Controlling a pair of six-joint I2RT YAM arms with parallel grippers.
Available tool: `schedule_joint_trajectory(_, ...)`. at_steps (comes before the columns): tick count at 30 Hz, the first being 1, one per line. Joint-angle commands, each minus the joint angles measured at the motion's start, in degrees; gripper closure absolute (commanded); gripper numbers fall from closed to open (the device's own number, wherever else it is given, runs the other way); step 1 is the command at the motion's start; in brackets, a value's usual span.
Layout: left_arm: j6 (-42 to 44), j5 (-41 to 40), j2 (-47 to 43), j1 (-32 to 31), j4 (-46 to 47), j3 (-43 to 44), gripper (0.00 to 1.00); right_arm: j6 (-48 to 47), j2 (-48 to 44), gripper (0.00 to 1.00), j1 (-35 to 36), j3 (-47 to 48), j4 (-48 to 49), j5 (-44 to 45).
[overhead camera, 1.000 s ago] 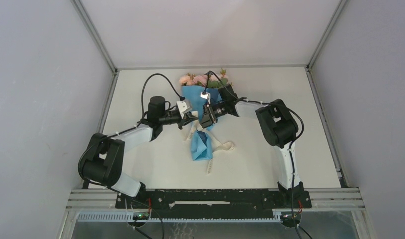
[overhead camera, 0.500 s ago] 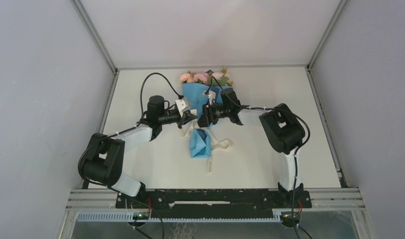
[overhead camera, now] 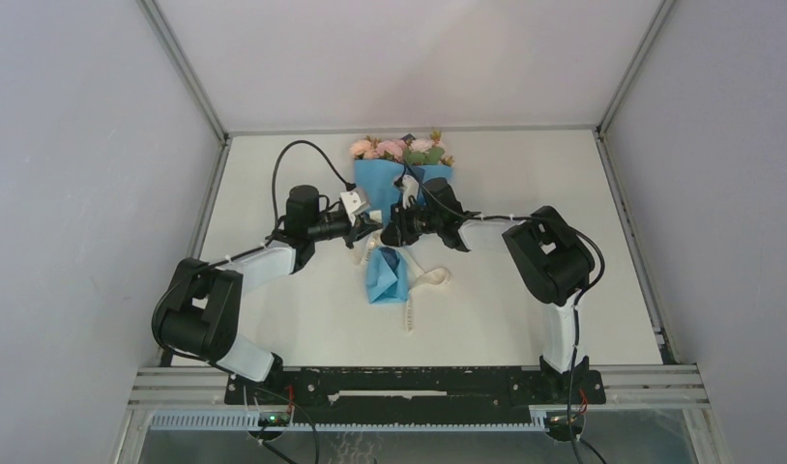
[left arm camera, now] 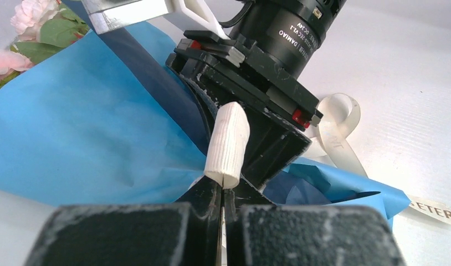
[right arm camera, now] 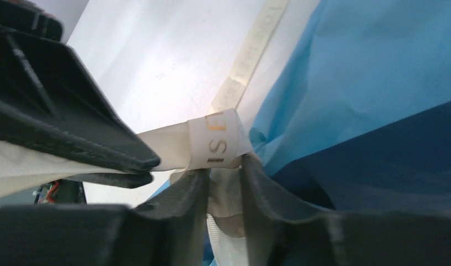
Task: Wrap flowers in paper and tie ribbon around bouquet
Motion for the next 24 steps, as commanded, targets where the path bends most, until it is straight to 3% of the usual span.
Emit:
schedule_joint_trajectory(1,-1.1,-0.1,-0.3,0.3,2.8,0.2,1.0,-3.6,-3.6,0.77,0.2,-0.2,-2.1,4.2)
schedule_joint_trajectory(5,-0.9,-0.4,-0.4,0.3,2.8,0.1,1.0,-4.6,-5.6,0.94,0.2,-0.2,-2.5,4.3)
schedule_joint_trajectory(9,-0.4,-1.2,-0.6,0.4,2.6,-0.1,1.0,-4.4,-7.8,1.0,0.0,-0.2,-3.4,3.9)
schedule_joint_trajectory(13,1.0,-2.3,-0.7,0.6,1.7,-0.2,1.0,-3.8,-9.6,1.0,-0.7,-0.2,-5.1,3.6)
schedule_joint_trajectory(19,1.2,-3.5,-1.0,0.7,2.0,-0.4,1.0,-3.0,-10.0,0.87,-2.1,-0.2,-9.0,4.5)
schedule_joint_trajectory(24,1.2,-2.6,-1.1,0.7,2.5,-0.6,1.0,-3.0,-8.9,0.86,-2.3,-0.2,-8.4,4.9)
